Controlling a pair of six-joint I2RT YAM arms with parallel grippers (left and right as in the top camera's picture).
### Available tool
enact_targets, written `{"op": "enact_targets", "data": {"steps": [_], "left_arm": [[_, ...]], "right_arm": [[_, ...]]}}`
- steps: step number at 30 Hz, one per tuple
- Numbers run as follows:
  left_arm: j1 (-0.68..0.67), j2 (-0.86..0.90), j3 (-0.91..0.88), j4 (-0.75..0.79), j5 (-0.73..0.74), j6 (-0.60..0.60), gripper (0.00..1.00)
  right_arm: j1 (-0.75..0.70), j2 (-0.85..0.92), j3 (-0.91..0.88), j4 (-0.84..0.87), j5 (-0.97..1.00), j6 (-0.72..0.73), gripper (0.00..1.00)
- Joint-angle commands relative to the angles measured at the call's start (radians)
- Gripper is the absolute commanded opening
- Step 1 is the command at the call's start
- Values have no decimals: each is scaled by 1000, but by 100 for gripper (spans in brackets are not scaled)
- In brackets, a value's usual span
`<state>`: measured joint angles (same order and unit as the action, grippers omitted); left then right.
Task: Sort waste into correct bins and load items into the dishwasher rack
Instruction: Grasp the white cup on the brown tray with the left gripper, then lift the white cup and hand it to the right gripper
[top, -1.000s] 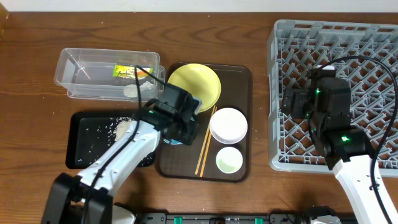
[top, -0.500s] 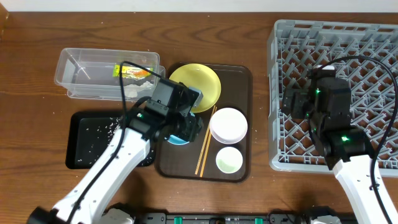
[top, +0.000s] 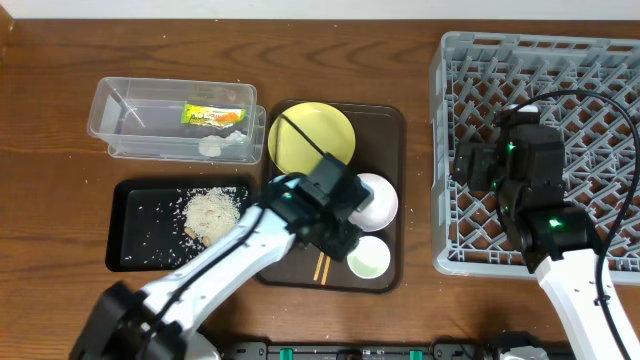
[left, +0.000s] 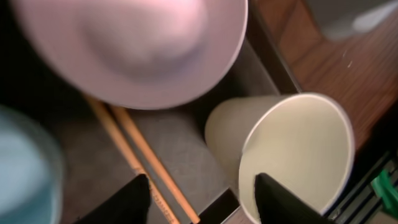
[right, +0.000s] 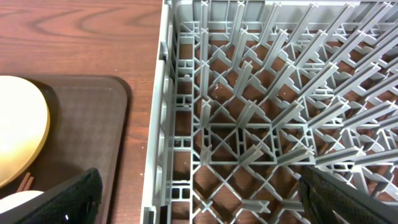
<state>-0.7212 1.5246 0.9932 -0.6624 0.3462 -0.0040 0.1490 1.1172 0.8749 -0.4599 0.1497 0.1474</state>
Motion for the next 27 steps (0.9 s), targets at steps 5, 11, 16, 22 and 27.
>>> {"op": "enact_targets", "data": {"steps": [5,11,16,22,27], "left_arm": [[-10,62,-10,2,8,2,26],[-10,62,-9,1,10,2,6],[-4,34,14,-22,44,-12,6],[119,-81,95,-69,148,-17,6],[347,-145,115,56,282,-100,6]], "right_arm": [[-6,-8,22,-2,3,-14,99],[-6,-8,21,-5,3,-14,99],[-6,-8,21,-5,3,-14,99],[-6,-8,21,-5,3,-14,99],[-6,-8,21,-3,2,-14,99]]}}
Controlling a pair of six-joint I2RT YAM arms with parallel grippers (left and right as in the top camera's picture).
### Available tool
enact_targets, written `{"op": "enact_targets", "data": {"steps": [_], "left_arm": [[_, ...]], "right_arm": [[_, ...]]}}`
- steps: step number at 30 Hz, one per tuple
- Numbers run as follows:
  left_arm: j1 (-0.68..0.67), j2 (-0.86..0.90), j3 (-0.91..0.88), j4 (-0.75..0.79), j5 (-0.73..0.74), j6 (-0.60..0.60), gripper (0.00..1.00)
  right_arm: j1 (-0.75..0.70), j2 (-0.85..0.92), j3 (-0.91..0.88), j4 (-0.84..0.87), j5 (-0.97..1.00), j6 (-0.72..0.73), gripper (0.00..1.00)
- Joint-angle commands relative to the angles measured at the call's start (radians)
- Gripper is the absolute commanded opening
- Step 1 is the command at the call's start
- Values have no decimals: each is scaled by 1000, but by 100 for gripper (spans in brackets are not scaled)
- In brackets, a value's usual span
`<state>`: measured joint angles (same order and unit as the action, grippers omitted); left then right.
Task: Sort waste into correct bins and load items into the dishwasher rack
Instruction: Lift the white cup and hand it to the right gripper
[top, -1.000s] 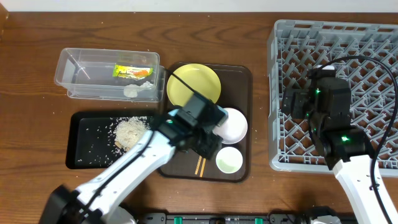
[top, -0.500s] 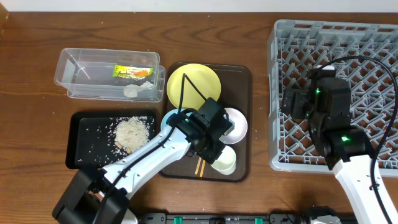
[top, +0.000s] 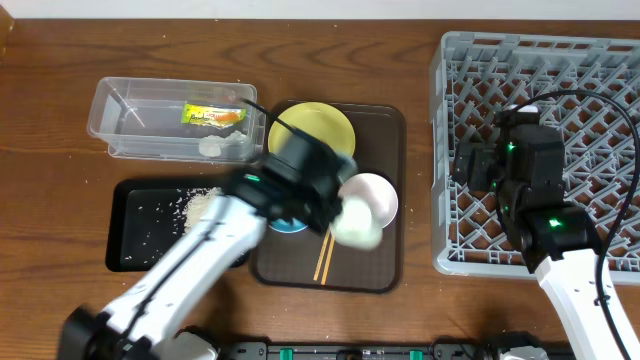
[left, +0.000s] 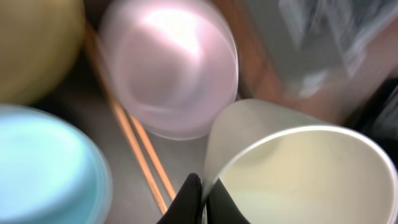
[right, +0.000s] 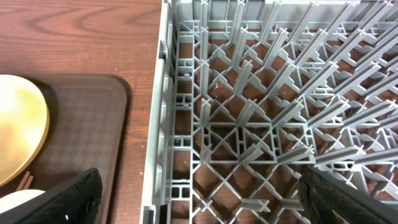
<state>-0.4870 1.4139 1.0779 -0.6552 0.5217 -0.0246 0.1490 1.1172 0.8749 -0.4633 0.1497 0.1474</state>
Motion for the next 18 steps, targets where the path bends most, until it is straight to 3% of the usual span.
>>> {"op": "enact_targets", "data": {"steps": [1,6,8,15,18], "left_arm": [[157,-35,31,92,108,-140,6],[338,33,31,291,114,-585,6],[370,75,31,340,175,-687,6],[364,224,31,592,657,-704,6],[350,255,31,634,736,-714,6]], "right_arm": [[-6,-8,21,0,-2,-14,99],[-6,-5,21,16,-142,45,99],[-6,1,20,42,-224,109,99],[-5,113,20,163,-770,-10,99],[-5,195,20,181,-977,-51,99]]}}
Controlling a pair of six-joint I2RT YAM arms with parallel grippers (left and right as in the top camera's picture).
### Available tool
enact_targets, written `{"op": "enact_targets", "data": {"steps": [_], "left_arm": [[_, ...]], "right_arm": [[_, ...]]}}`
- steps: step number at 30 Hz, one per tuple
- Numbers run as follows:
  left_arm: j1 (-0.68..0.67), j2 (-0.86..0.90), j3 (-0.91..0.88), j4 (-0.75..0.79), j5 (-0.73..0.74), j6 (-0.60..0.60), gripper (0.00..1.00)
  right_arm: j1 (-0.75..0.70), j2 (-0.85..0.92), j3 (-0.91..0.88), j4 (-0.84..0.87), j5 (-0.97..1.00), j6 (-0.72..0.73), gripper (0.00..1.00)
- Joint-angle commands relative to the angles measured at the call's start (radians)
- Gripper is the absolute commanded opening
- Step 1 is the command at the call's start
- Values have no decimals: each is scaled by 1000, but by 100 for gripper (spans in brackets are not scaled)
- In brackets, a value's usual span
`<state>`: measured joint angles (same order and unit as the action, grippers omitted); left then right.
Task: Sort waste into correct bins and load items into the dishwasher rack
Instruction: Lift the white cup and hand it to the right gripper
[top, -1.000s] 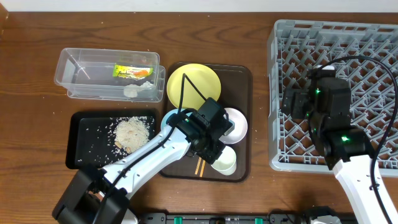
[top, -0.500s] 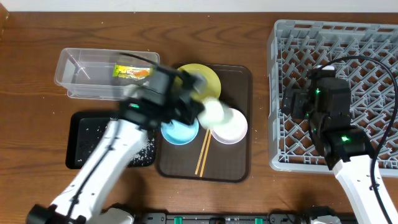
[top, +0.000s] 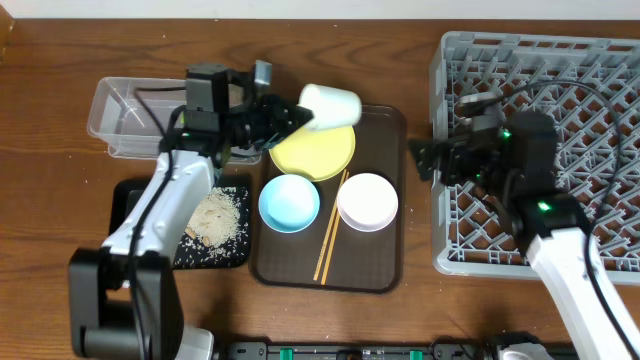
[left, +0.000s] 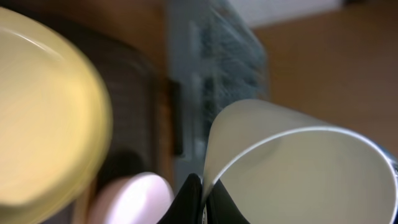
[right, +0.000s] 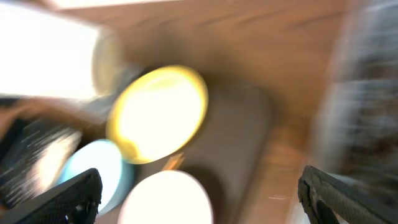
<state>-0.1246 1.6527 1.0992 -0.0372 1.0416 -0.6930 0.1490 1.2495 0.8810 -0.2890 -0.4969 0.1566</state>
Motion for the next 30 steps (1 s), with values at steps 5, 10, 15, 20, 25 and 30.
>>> {"op": "enact_targets", "data": {"steps": [5,10,15,20,25,30], "left_arm": [[-26,28,9,59,322,-34,6],[-29,28,9,88,378,-34,6],[-29,28,9,88,365,-35,6],[-36,28,9,88,365,-35,6],[-45,28,9,88,365,-39,6],[-58,28,9,88,388,-43,6]], "right_arm": [[-5,199,14,145,-623,-119,99],[-5,300,14,402,-850,-102,98],[-4,335,14,609,-904,-29,97],[-4,335,14,742,-836,34,98],[-3,335,14,789,-836,80,96],[-3,335,14,792,-836,79,92]]}}
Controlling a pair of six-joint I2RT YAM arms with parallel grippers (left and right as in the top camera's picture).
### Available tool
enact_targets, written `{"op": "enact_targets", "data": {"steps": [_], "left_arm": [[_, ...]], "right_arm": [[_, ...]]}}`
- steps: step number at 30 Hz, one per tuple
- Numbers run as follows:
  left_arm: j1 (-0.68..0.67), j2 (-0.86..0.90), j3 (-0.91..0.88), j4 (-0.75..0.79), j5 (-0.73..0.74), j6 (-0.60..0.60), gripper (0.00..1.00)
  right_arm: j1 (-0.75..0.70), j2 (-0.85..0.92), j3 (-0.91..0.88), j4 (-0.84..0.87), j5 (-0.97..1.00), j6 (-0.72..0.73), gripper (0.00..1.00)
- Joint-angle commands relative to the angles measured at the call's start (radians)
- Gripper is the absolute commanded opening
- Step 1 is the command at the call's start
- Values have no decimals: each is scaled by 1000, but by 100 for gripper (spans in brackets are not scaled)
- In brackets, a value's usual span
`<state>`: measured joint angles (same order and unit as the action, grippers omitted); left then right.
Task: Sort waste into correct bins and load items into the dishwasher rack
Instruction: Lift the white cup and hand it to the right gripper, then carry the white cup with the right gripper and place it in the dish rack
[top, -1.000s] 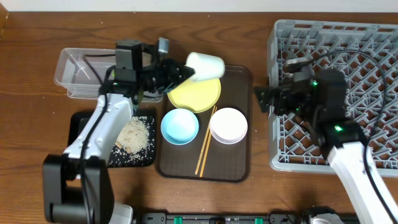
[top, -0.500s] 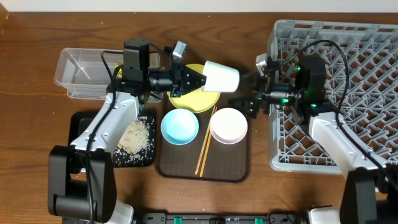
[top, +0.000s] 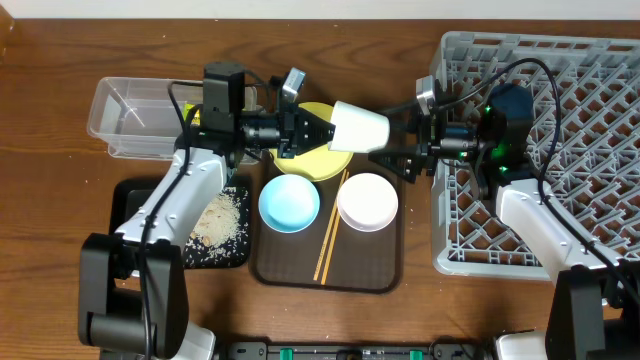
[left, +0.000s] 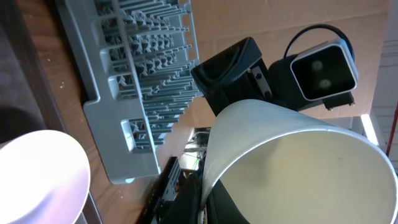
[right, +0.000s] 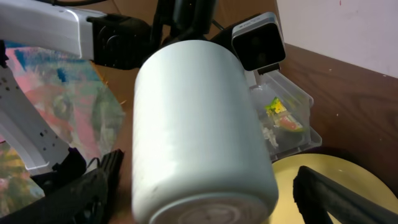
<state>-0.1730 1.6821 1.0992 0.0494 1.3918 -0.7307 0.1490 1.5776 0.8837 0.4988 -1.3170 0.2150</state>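
A white cup (top: 360, 127) hangs on its side above the brown tray's (top: 385, 270) back right part. My left gripper (top: 318, 130) is shut on its rim, one finger inside the cup (left: 298, 162). My right gripper (top: 402, 146) reaches in from the rack side and stands open, its fingers (right: 87, 186) on either side of the cup's base (right: 199, 124) without touching it. On the tray lie a yellow plate (top: 310, 160), a blue bowl (top: 290, 201), a white bowl (top: 367, 200) and a pair of chopsticks (top: 330, 235). The grey dishwasher rack (top: 560, 60) sits at the right.
A clear plastic container (top: 140, 120) with a wrapper inside stands at the back left. A black tray (top: 130, 250) with rice on it lies in front of that. The rack's left wall (top: 438, 200) is close to the brown tray.
The cup in my left gripper has moved right and lower, from over the plate's far edge toward the rack. My right gripper has come left from the rack edge and now brackets the cup's base, open.
My left gripper was open over the cup lying at the tray's front right, my right gripper over the rack. Then the left was shut on the rim with the cup lifted. Then it held the cup sideways above the plate, and now holds it between my right gripper's fingers.
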Motion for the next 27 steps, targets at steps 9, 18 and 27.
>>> {"op": "enact_targets", "data": {"steps": [9,18,27], "left_arm": [[-43,-2,9,1,37,-8,6],[-42,-2,9,2,28,21,22],[-24,-2,8,-18,-123,80,36]], "right_arm": [[-4,6,11,7,-15,21,75],[-4,6,11,6,-15,21,59],[-35,6,11,-46,110,48,52]]}}
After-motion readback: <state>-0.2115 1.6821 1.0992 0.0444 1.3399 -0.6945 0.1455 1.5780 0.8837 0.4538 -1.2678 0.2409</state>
